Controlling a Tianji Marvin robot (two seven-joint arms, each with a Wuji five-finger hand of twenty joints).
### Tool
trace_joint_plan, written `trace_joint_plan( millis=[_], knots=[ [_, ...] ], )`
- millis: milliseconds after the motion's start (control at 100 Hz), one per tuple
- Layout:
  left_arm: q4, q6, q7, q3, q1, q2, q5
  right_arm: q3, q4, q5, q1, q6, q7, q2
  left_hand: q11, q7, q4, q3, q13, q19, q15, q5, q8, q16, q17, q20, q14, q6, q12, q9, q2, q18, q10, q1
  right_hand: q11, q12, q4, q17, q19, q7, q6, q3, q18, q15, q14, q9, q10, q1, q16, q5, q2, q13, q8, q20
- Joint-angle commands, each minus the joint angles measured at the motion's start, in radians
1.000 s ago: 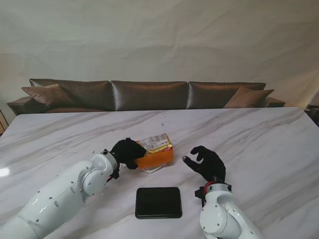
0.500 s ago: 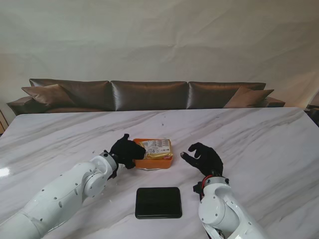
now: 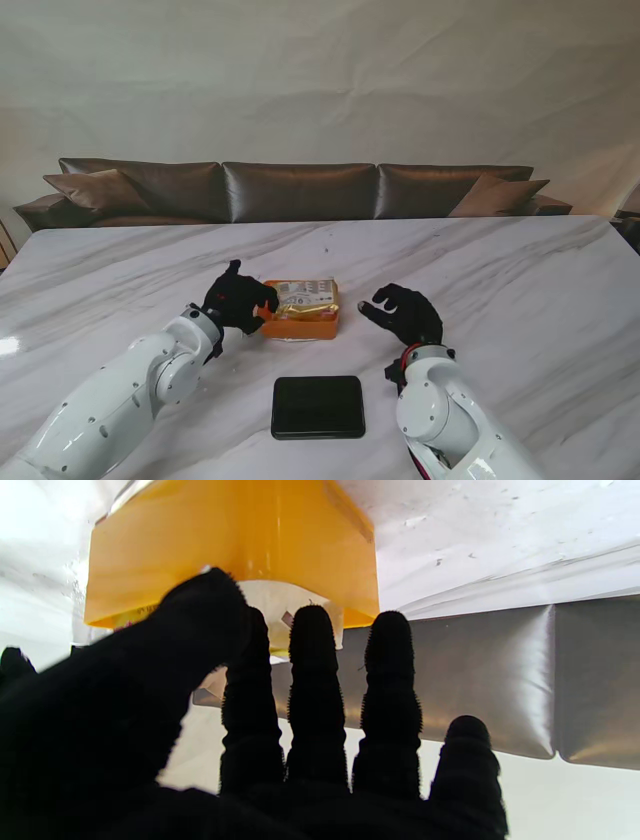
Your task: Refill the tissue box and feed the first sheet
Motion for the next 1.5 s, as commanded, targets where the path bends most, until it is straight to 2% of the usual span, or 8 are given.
trace_joint_plan(
  millis=[0, 250, 320, 500, 720, 890, 1130, 1490],
  knots=[
    [-0.023, -0.005, -0.007, -0.010, 0.015, 0.003, -0.008, -0.003, -0.006, -0.002, 0.004, 0.009, 0.022, -0.001, 0.022, -0.018, 0.040, 0.020, -0.044, 1.682, -0.001, -0.024, -0.003, -0.003, -0.029, 0.003, 0.016, 0.031, -0.027, -0.039, 0.026, -0.013, 0.021, -0.050, -0.050, -0.052, 0.016, 0.018, -0.014, -0.023, 0.021, -0.009, -0.009, -0.058, 0.006, 0.031, 0.020, -0.005, -0.030, 0.026, -0.004, 0.022, -0.022, -0.017],
    [-0.099, 0.010, 0.001, -0.095, 0.090, 0.001, -0.005, -0.011, -0.014, 0.001, 0.011, 0.027, 0.050, 0.003, 0.023, -0.036, 0.053, -0.011, -0.061, 1.676, -0.001, -0.024, 0.013, -0.001, -0.042, 0.005, 0.031, 0.060, -0.034, -0.053, 0.062, -0.006, 0.051, -0.142, -0.096, -0.112, 0.013, 0.022, -0.026, -0.052, 0.033, -0.010, 0.008, -0.138, 0.007, 0.055, 0.028, -0.005, -0.078, 0.037, 0.000, 0.037, -0.048, -0.035],
    [-0.143, 0.023, -0.005, -0.137, 0.133, -0.003, -0.023, -0.009, -0.027, -0.005, 0.004, 0.031, 0.059, 0.007, 0.019, -0.055, 0.038, -0.130, -0.061, 1.674, 0.005, -0.008, -0.017, 0.009, -0.036, 0.011, 0.074, 0.083, -0.039, -0.047, 0.185, 0.027, 0.082, -0.159, -0.095, -0.113, 0.013, 0.021, -0.029, -0.052, 0.030, -0.012, 0.009, -0.140, 0.018, 0.053, 0.024, -0.006, -0.080, 0.037, -0.003, 0.034, -0.048, -0.036],
    [-0.307, 0.110, -0.060, -0.245, 0.288, -0.026, -0.174, 0.007, -0.098, -0.041, -0.054, 0.061, 0.069, 0.016, -0.011, -0.087, 0.137, -0.312, 0.023, 1.751, 0.031, 0.074, -0.077, 0.022, 0.149, 0.004, 0.215, 0.223, -0.055, 0.002, 0.427, 0.112, 0.188, -0.176, -0.094, -0.138, 0.011, 0.135, -0.008, -0.060, 0.109, -0.009, -0.012, -0.122, 0.061, 0.103, 0.098, -0.011, -0.099, 0.069, 0.000, 0.098, -0.066, -0.071],
    [-0.477, 0.215, -0.151, -0.323, 0.444, -0.027, -0.272, 0.037, -0.201, -0.040, -0.144, 0.103, 0.096, 0.024, -0.040, -0.197, 0.182, -0.431, 0.099, 1.756, 0.038, 0.078, -0.070, -0.012, 0.334, -0.108, 0.278, 0.342, -0.075, 0.037, 0.558, 0.070, 0.286, -0.179, -0.083, -0.214, 0.015, 0.215, -0.032, -0.104, 0.214, -0.019, 0.036, -0.155, 0.103, 0.106, 0.190, -0.013, -0.209, 0.092, 0.020, 0.118, -0.139, -0.232],
    [-0.547, 0.285, -0.142, -0.342, 0.531, -0.044, -0.401, 0.044, -0.255, -0.039, -0.194, 0.141, 0.119, 0.030, -0.012, -0.198, 0.185, -0.461, 0.253, 1.903, 0.132, 0.177, -0.078, -0.038, 0.605, -0.226, 0.329, 0.431, -0.079, 0.158, 0.601, -0.049, 0.373, -0.176, -0.040, -0.249, 0.017, 0.269, 0.000, -0.082, 0.248, -0.029, 0.051, -0.128, 0.123, 0.117, 0.225, -0.002, -0.222, 0.104, 0.031, 0.149, -0.175, -0.291],
    [-0.616, 0.398, -0.207, -0.361, 0.604, -0.055, -0.636, 0.052, -0.299, 0.053, -0.246, 0.186, 0.107, 0.013, -0.132, -0.422, 0.180, -0.536, 0.150, 1.727, 0.047, 0.126, -0.179, -0.196, 0.547, -0.420, 0.413, 0.616, -0.125, 0.083, 0.710, 0.167, 0.501, -0.084, -0.047, -0.257, 0.012, 0.277, -0.051, -0.118, 0.362, -0.056, 0.100, -0.140, 0.191, 0.062, 0.319, 0.057, -0.232, 0.069, 0.029, 0.115, -0.233, -0.368],
    [-0.616, 0.456, -0.258, -0.388, 0.642, -0.074, -0.966, 0.042, -0.337, 0.155, -0.293, 0.225, 0.090, -0.007, -0.178, -0.545, 0.178, -0.586, -0.046, 1.507, 0.021, 0.065, -0.228, -0.177, 0.433, -0.469, 0.501, 0.732, -0.133, -0.054, 0.758, 0.282, 0.597, 0.043, -0.048, -0.255, 0.018, 0.243, -0.104, -0.146, 0.425, -0.068, 0.111, -0.167, 0.208, -0.001, 0.347, 0.066, -0.232, 0.008, 0.051, 0.050, -0.296, -0.413]
  ],
)
